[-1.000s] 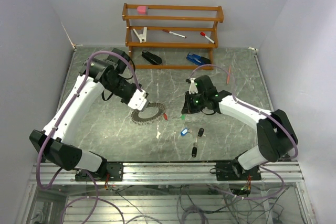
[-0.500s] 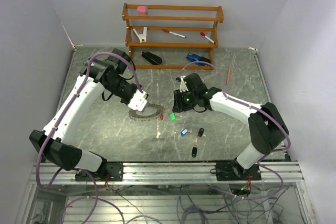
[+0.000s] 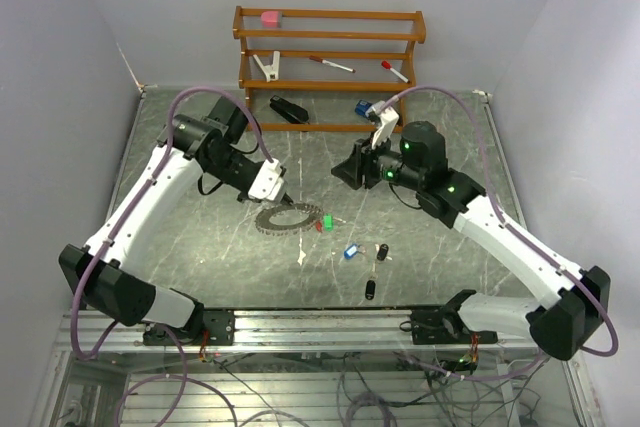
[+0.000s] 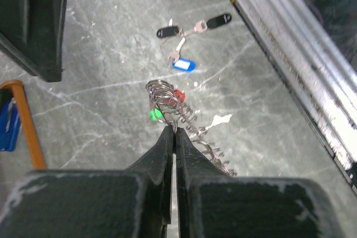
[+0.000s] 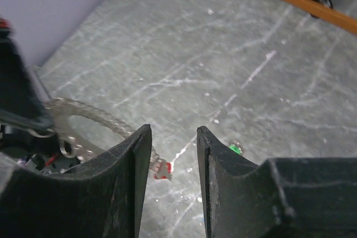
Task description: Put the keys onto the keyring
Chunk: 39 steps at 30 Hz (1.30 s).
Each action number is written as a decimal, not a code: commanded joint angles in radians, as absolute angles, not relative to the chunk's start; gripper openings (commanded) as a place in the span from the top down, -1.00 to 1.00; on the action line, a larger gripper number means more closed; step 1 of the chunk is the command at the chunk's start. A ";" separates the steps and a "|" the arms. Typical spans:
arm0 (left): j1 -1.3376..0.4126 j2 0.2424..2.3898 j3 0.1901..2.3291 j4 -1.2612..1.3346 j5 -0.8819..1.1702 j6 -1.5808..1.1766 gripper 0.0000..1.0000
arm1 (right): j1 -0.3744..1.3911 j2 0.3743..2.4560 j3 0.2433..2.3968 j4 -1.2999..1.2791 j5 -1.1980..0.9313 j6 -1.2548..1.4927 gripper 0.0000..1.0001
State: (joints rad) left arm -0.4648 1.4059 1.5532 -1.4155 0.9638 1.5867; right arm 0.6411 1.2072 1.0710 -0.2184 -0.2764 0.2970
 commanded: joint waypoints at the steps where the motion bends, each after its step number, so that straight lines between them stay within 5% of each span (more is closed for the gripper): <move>1: -0.445 1.381 1.504 -1.309 1.177 1.461 0.86 | 0.642 1.176 1.061 -0.149 -0.391 0.272 0.29; 5: -0.429 1.379 1.461 -1.274 1.245 1.418 0.86 | 0.642 1.151 1.037 -0.140 -0.442 0.295 0.46; 14: -0.393 1.388 1.382 -1.178 1.370 1.307 0.86 | 0.646 1.155 1.036 -0.055 -0.607 0.369 0.48; 22: -0.357 1.485 1.396 -1.287 1.474 1.388 0.86 | 0.748 1.182 1.052 -0.051 -0.530 0.308 0.49; 26: -0.324 1.576 1.454 -1.492 1.524 1.582 0.86 | 0.786 1.196 1.074 -0.093 -0.504 0.275 0.49; 35: -0.317 1.552 1.446 -1.479 1.556 1.558 0.86 | 0.807 1.196 1.064 -0.108 -0.476 0.239 0.47; 39: -0.318 1.524 1.426 -1.415 1.576 1.460 0.86 | 0.813 1.206 1.053 -0.112 -0.465 0.213 0.26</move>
